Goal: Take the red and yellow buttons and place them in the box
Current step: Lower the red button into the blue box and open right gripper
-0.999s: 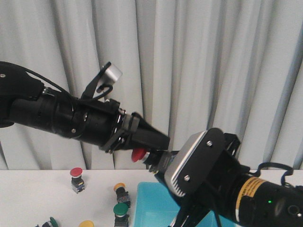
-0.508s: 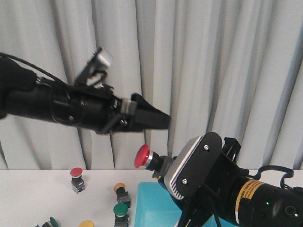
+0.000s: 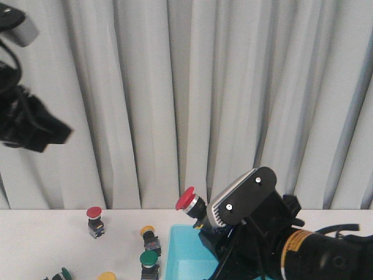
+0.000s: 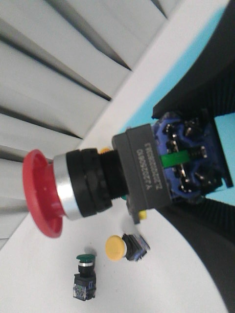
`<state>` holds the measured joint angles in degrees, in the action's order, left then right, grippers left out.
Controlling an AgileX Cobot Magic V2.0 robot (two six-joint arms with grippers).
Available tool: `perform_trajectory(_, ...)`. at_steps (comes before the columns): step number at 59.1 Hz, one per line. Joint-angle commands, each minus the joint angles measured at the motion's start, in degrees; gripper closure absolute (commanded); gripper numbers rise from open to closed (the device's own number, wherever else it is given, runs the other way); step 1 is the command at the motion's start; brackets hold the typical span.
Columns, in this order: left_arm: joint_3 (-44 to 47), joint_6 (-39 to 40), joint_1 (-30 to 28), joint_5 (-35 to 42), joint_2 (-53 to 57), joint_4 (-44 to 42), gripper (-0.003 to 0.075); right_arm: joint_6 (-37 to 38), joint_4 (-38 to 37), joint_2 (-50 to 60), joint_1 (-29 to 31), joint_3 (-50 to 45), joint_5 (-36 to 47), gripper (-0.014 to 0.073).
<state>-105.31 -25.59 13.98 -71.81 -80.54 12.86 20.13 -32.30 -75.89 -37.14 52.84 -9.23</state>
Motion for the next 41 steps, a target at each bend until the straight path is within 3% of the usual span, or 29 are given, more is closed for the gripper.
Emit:
perform_trajectory(1, -1.50, 5.53, -0.11, 0.20, 3.10, -4.94, 0.0729, 8.18, -0.51, -1.45, 1.41, 1.84, 3.22, 0.0540)
perform_trajectory(13, -1.50, 6.47, -0.11, 0.20, 5.66, -5.75, 0.0727, 23.83, -0.58, -9.17, 6.96, 4.31, -2.94, 0.0534)
perform_trajectory(41, -1.50, 6.87, -0.11, 0.20, 6.62, -4.11, 0.0727, 22.41, 3.93, -24.36, 3.90, 7.34, -4.05, 0.0530)
